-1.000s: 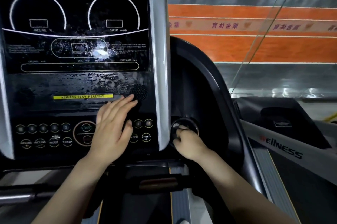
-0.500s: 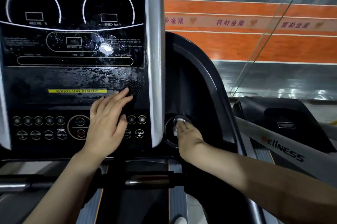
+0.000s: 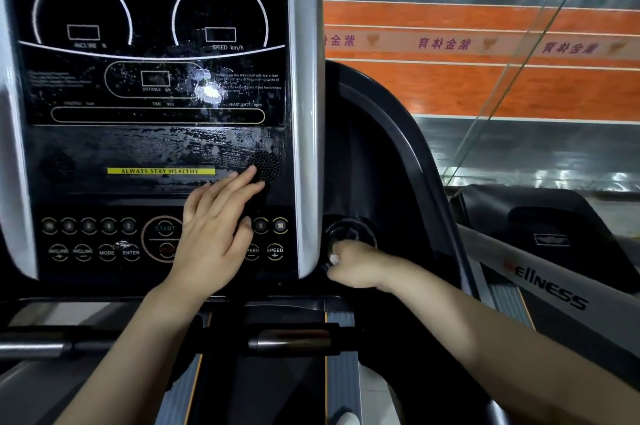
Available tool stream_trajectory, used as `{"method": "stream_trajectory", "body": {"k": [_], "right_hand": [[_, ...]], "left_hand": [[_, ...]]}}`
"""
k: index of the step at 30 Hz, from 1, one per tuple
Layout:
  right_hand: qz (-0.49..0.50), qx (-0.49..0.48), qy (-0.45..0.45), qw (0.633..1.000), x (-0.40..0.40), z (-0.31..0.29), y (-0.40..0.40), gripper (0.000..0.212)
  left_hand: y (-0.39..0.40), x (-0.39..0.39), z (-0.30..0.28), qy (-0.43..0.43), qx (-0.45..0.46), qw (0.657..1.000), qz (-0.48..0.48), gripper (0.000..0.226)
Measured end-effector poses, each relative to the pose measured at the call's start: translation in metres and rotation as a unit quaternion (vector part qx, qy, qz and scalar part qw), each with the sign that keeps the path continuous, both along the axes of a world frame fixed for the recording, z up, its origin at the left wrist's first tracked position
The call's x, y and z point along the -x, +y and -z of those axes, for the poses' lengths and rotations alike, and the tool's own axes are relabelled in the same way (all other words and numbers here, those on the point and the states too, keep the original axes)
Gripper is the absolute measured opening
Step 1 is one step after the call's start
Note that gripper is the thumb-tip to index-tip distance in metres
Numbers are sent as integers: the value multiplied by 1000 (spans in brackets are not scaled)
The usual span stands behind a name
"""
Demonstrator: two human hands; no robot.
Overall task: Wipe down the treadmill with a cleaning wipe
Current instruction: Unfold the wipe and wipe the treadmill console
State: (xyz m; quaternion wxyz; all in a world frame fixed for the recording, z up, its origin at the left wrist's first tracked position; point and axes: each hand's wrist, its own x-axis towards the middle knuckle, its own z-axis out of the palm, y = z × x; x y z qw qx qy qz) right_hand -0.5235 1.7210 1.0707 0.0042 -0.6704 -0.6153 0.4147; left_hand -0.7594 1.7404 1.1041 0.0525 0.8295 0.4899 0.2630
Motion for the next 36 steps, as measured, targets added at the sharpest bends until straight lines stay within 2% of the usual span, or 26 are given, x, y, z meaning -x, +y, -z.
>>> {"method": "stream_trajectory", "body": {"k": [1, 2, 4, 5, 7, 9, 13, 15, 18, 22, 26, 29, 34, 36], "right_hand": [[84, -4, 77, 994, 4, 9, -1, 11], [174, -19, 161, 971, 9, 18, -1, 12], [324, -67, 280, 901, 15, 28, -1, 12], [364, -74, 312, 875, 12, 29, 0, 11], [367, -79, 344, 861, 0, 26, 0, 11], [335, -139, 322, 874, -17, 17, 0, 25], [233, -363, 119, 894, -40, -5, 14, 26], [127, -397, 54, 907, -42, -5, 30, 28], [-21, -318, 19, 948, -37, 5, 43, 27], [-102, -189, -24, 976, -22, 1, 40, 23], [-77, -203, -107, 970, -8, -5, 32, 27], [-33, -235, -162, 958, -15, 3, 18, 49], [112, -153, -88, 978, -36, 10, -12, 62], [163, -141, -60, 975, -35, 17, -23, 59]], "left_hand": [[0, 0, 0, -1, 0, 1000, 0, 55], [0, 0, 1, -1, 1, 1000, 0, 55], [0, 1, 1, 0, 3, 1000, 0, 54], [0, 1, 0, 1, 2, 1000, 1, 54], [0, 1, 0, 4, 4, 1000, 6, 53], [0, 2, 0, 2, 9, 1000, 8, 53], [-1, 1, -1, -4, 10, 1000, 6, 52], [-1, 1, -1, -4, 11, 1000, 5, 52], [-1, 1, -1, 0, 11, 1000, 6, 52], [-1, 0, -1, 5, 7, 1000, 1, 52], [0, 0, -1, 7, 9, 1000, 4, 52], [1, 2, -1, 9, 7, 1000, 11, 51], [1, 1, 2, 1, -2, 1000, 2, 51], [1, -2, 3, -5, -7, 1000, -1, 51]]}}
